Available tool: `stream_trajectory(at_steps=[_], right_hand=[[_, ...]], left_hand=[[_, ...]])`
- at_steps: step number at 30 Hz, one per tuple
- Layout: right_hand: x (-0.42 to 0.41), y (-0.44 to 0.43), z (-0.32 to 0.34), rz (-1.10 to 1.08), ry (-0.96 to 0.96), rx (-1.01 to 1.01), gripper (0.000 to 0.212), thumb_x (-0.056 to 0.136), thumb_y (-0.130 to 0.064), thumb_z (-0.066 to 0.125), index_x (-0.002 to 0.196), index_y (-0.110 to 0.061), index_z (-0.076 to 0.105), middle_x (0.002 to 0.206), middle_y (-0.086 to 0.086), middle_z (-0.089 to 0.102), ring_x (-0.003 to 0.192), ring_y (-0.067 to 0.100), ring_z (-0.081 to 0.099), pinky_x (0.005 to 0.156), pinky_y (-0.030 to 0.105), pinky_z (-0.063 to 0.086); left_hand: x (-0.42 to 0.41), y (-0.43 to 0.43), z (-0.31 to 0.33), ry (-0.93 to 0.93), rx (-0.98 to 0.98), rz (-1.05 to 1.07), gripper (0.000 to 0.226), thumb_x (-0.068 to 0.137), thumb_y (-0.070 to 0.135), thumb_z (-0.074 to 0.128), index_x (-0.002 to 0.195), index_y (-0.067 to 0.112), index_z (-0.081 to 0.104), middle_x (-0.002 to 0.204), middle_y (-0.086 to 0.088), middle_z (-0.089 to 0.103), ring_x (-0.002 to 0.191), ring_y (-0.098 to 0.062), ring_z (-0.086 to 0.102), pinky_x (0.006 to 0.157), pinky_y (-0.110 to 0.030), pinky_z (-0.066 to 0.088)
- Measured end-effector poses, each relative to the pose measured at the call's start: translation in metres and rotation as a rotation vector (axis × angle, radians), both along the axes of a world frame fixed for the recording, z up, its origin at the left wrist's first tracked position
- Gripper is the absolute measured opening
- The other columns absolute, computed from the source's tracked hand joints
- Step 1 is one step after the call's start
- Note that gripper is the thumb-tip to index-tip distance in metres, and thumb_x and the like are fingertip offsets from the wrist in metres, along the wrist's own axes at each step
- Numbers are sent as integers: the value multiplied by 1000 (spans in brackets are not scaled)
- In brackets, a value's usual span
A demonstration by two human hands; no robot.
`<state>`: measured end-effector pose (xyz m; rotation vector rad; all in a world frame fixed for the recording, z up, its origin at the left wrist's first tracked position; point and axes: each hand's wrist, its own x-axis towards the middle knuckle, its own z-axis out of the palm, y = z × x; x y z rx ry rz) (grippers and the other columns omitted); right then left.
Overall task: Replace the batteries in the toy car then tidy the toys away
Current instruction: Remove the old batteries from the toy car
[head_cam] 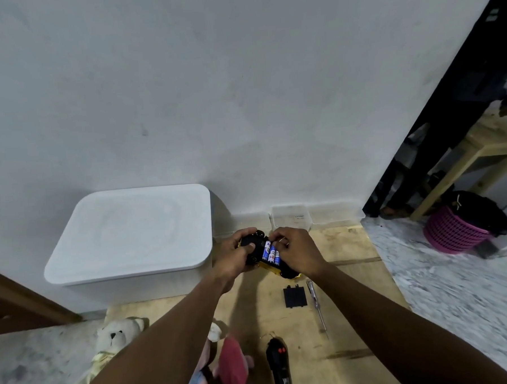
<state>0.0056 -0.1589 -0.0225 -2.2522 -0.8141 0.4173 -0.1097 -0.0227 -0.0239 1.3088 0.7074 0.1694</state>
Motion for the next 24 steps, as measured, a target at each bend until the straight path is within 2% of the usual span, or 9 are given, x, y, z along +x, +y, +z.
stream_trajectory(at_steps=[5,10,17,21,24], right_hand=[[2,8,5,25,-14,-33,21,92,-13,58,103,-27,67,109,-3,69,97,15,66,86,39,57],[3,15,6,19,6,-56,23,91,-11,57,96,-34,62,104,-9,64,100,15,64,87,41,56],[1,23,12,-32,104,37,25,87,-3,53,93,-26,61,104,2,65,97,18,64,80,33,56],[-4,24,16,-37,83,134,19,86,-9,65,92,-27,63,100,-5,66,94,10,62,75,20,49],[-7,22,17,-53,24,227,18,79,-21,78,86,-30,65,84,-12,69,83,4,65,76,25,51]], left_hand=[[3,-1,0,-34,-15,66,40,95,0,55,112,33,71,122,-6,64,102,-31,68,72,-39,62],[4,0,2,-48,-8,94,41,94,-1,55,114,31,71,122,-4,64,103,-31,68,75,-40,62],[6,0,9,-57,3,122,41,95,-1,52,116,29,69,119,-3,64,104,-30,67,77,-41,62],[4,4,10,-63,-17,143,40,96,-2,50,114,28,67,117,-4,64,99,-26,66,79,-41,61],[5,5,14,-76,-35,149,40,95,-2,50,112,29,68,113,-2,64,95,-24,65,73,-36,60]])
